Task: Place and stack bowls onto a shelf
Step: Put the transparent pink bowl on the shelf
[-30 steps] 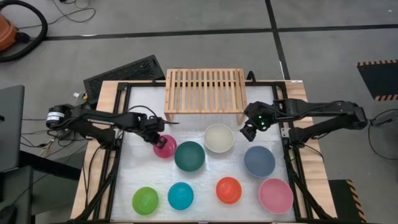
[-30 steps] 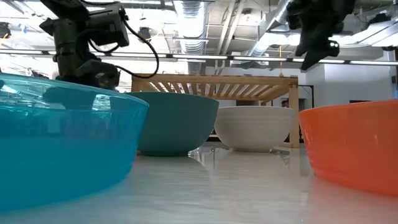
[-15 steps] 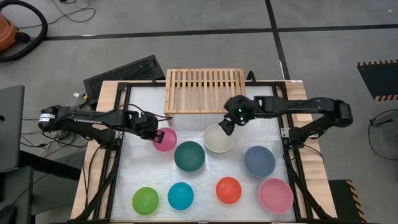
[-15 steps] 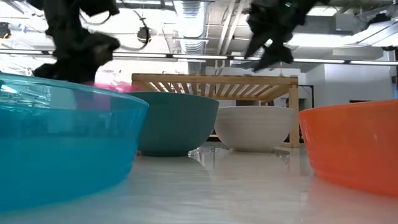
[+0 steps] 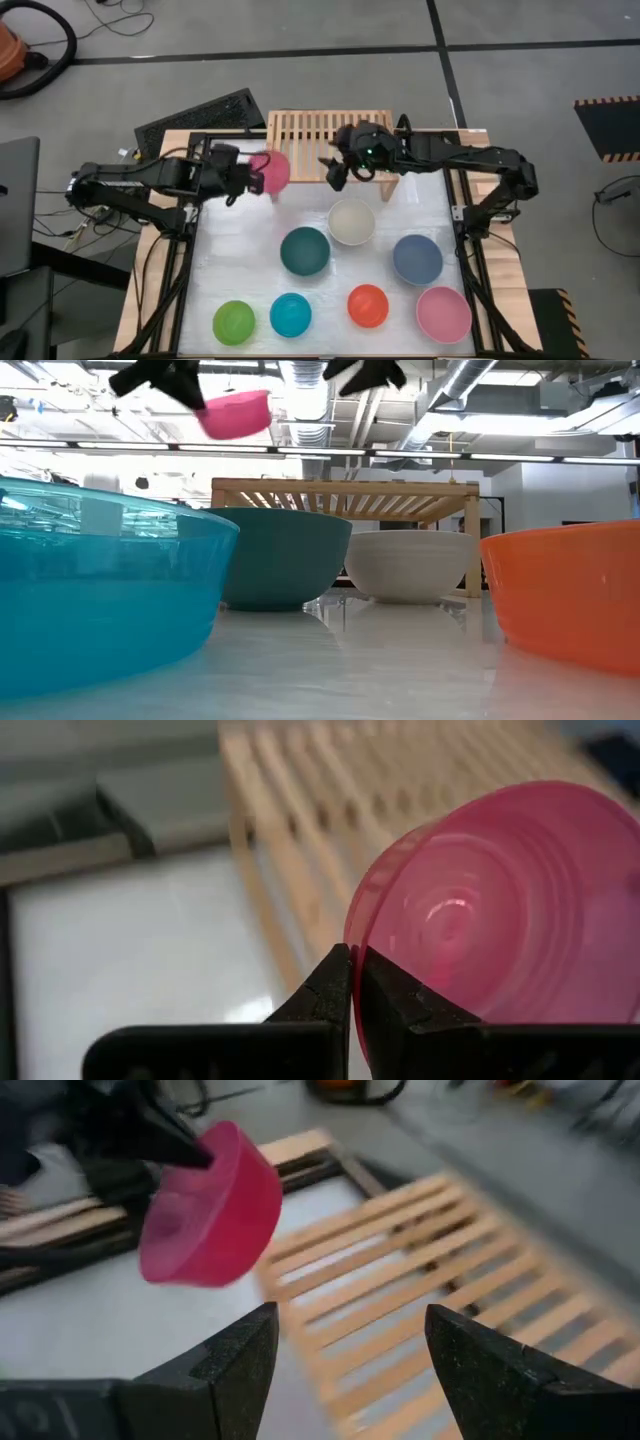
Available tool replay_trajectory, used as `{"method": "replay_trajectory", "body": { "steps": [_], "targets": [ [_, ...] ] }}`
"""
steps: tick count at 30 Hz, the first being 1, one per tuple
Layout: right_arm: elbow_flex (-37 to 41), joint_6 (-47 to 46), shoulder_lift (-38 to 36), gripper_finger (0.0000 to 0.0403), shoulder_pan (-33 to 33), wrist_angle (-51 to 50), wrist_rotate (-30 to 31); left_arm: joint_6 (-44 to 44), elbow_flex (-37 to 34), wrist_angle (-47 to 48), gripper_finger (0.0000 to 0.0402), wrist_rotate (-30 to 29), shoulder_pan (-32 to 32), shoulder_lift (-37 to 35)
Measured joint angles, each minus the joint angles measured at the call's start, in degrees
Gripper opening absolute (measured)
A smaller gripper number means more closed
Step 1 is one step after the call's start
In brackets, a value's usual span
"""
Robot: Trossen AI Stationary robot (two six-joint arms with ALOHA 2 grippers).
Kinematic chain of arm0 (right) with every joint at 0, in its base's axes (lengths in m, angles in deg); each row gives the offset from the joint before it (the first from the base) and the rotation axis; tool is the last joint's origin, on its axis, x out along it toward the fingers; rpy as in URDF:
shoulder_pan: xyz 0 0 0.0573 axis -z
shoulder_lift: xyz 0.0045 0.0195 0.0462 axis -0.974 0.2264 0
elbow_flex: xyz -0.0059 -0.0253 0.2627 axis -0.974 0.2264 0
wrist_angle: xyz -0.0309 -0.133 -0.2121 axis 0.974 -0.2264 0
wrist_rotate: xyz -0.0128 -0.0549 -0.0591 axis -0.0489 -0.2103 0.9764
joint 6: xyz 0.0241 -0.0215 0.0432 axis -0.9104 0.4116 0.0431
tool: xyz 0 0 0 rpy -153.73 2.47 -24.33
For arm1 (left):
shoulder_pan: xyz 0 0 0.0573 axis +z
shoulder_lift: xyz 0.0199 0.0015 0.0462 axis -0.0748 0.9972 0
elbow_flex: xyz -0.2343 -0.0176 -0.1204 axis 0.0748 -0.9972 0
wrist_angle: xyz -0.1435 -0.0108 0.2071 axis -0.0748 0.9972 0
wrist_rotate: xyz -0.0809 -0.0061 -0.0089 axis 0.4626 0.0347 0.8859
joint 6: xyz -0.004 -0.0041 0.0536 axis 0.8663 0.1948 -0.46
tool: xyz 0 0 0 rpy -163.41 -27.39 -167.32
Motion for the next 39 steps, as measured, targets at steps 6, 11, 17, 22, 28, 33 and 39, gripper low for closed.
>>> {"method": "replay_trajectory", "body": {
  "steps": [6,11,17,22,28,33,39],
  "targets": [
    [-10.3,7.8,6.1,0.0280,-1.8,1.5,8.0,-11.4,6.4,-1.8,0.0000,-13.9,0.0,3.2],
    [-15.7,8.8,10.8,0.0280,-1.8,1.0,8.7,-26.3,8.2,-10.3,0.0000,-20.5,0.1,5.9],
    [-19.0,8.8,14.2,0.0280,-1.8,1.2,8.7,-37.2,8.6,-18.0,0.0000,-21.6,0.2,8.9],
    [-19.1,8.6,14.2,0.0279,-1.6,-0.1,11.3,-39.6,8.6,-18.9,0.0000,-23.4,-0.1,9.2],
    [-19.1,9.5,14.1,0.0224,-2.0,-0.9,12.0,-47.4,8.6,-21.8,0.0000,-23.0,-0.3,9.2],
    [-19.1,9.4,14.1,0.0106,-2.1,-3.1,11.5,-54.8,8.6,-23.5,0.0000,-21.6,-0.3,9.2],
    [-19.1,9.0,14.0,0.0024,-2.1,-3.4,13.2,-59.1,8.6,-25.2,0.0000,-20.8,-0.4,9.1]
  ]
}}
